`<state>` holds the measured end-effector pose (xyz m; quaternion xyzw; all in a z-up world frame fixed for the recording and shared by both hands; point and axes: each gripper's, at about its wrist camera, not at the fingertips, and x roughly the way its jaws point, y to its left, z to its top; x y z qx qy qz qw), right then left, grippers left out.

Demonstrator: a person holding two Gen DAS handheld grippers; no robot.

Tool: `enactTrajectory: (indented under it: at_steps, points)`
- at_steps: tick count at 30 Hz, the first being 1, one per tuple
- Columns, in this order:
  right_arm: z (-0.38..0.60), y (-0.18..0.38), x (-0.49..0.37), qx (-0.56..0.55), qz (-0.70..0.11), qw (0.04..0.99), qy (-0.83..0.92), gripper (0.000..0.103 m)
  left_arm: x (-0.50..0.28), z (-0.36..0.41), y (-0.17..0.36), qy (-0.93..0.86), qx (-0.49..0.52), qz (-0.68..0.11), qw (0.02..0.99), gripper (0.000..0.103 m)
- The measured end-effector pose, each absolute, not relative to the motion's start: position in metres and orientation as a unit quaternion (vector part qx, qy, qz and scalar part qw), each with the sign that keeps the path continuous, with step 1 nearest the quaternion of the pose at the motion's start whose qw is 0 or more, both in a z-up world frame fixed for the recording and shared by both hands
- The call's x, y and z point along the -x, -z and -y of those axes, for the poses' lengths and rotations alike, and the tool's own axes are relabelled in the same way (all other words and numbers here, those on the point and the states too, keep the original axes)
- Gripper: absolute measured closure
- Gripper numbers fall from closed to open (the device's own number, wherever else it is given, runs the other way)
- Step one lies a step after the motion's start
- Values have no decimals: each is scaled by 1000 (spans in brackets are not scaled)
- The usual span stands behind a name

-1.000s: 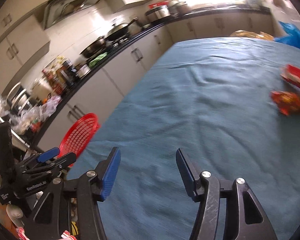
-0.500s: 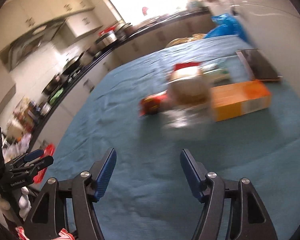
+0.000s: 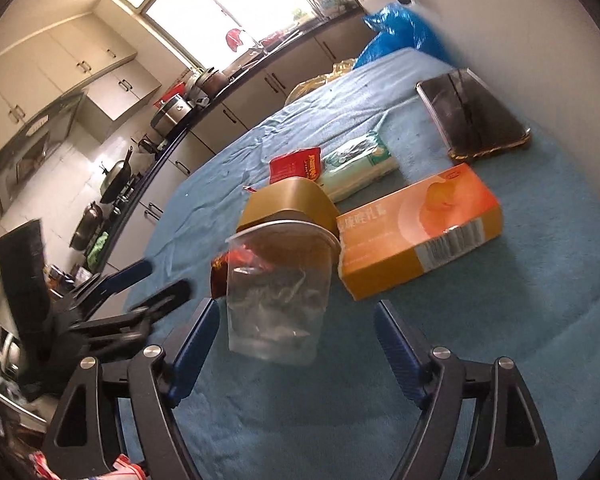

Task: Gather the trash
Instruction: 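Grasp the red snack bag with the left tool while the right tool grasps the clear plastic cup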

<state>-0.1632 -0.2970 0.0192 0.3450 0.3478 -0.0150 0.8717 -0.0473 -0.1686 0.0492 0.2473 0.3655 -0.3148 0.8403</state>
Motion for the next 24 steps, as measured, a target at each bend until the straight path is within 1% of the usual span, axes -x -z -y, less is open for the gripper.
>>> enactTrajectory:
  at_steps: [4, 9, 11, 12, 13, 15, 20, 22, 23, 24]
  points:
    - [301, -16, 159, -358, -344, 868, 9, 20, 29, 193, -33, 334, -262, -376, 824, 22]
    - [302, -16, 153, -364, -341, 867, 4, 20, 18, 206, -20, 369, -226, -416, 800, 23]
    - [302, -15, 150, -368, -343, 865, 5, 20, 18, 204, -16, 380, -202, -436, 790, 46]
    - [302, -14, 149, -370, -345, 863, 5, 20, 18, 200, -15, 382, -185, -446, 788, 47]
    - [301, -13, 147, -371, -346, 862, 6, 20, 20, 197, -16, 377, -178, -447, 792, 61]
    - [298, -12, 144, -368, -351, 861, 10, 20, 21, 185, -18, 364, -157, -460, 794, 61]
    - [287, -9, 138, -357, -362, 861, 13, 21, 38, 136, -33, 327, -131, -463, 813, 61]
    - [282, -9, 135, -350, -365, 863, 13, 24, 48, 115, -41, 313, -120, -464, 820, 61]
    - [279, -8, 133, -346, -368, 863, 12, 28, 53, 104, -44, 303, -119, -462, 825, 61]
    - [276, -7, 131, -344, -371, 862, 12, 35, 60, 93, -47, 292, -118, -459, 831, 61]
